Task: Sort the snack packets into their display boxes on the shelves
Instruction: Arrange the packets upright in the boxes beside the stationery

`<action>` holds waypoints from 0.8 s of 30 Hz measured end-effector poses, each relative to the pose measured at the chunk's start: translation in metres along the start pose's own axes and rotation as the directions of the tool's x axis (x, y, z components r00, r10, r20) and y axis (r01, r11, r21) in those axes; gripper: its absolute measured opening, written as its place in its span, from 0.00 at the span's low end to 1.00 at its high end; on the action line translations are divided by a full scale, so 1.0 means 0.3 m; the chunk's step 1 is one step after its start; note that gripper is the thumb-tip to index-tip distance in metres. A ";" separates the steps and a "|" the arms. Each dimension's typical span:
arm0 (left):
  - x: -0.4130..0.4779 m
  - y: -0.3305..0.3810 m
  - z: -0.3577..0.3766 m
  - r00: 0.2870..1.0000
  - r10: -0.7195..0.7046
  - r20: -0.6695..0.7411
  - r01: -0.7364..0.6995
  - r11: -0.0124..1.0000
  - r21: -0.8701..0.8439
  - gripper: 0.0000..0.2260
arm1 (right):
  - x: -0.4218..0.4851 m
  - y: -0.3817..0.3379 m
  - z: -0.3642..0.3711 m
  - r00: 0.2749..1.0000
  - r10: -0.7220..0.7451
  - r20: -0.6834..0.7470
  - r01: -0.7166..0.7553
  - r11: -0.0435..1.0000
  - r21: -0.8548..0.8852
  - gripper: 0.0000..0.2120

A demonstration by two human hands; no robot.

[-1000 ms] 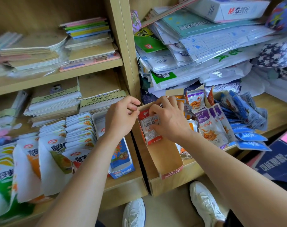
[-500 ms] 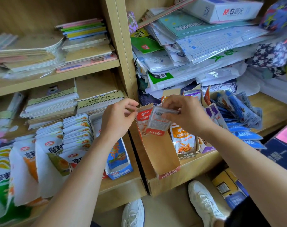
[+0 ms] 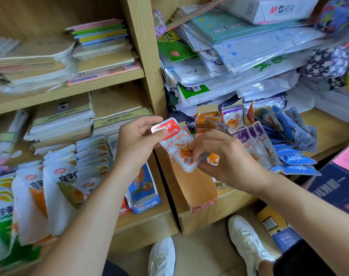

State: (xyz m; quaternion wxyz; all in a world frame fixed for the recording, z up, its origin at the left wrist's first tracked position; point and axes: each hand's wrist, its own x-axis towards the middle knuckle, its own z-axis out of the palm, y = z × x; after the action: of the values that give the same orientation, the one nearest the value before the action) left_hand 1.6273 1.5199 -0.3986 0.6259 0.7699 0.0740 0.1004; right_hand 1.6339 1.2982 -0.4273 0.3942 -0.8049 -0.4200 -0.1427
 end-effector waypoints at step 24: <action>0.094 -0.149 0.098 0.775 0.628 0.067 -0.343 0.329 0.880 0.04 | -0.021 0.092 0.023 0.854 0.380 0.356 -0.102 0.792 -0.602 0.38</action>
State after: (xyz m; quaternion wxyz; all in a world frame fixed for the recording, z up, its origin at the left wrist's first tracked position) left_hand 1.6623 1.5081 -0.4464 0.0808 0.9346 -0.0338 0.3446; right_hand 1.6512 1.2907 -0.4493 0.0438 -0.9428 -0.3303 -0.0125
